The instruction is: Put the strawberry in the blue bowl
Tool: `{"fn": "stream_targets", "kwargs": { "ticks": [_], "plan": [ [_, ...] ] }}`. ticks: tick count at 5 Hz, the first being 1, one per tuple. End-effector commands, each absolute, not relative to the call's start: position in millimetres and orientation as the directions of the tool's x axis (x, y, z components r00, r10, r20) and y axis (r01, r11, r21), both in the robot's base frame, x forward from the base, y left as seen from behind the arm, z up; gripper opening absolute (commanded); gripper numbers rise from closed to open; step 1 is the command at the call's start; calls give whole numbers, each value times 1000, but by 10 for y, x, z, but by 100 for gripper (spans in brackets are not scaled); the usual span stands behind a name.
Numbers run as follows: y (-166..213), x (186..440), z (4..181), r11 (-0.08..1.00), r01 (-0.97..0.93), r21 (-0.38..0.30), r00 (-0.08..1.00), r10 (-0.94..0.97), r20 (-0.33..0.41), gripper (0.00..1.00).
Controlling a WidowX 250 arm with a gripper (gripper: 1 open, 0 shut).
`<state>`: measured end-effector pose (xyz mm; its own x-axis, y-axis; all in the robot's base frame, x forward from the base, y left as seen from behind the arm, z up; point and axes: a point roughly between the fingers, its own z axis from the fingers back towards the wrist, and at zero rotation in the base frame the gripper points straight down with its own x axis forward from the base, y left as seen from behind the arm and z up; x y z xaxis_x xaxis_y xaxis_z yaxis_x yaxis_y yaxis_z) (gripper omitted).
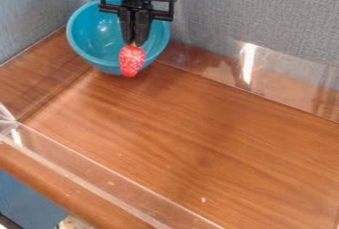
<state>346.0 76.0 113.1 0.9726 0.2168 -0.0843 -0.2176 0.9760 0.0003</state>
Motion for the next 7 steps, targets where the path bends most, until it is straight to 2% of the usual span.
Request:
{"fn": "stream_targets", "kwargs": {
  "ticks": [1, 7],
  "plan": [
    [694, 3457, 1504, 984, -178, -4, 984, 178, 28, 0],
    [749, 3641, 1645, 997, -83, -8, 993, 83, 83, 0]
  ]
}}
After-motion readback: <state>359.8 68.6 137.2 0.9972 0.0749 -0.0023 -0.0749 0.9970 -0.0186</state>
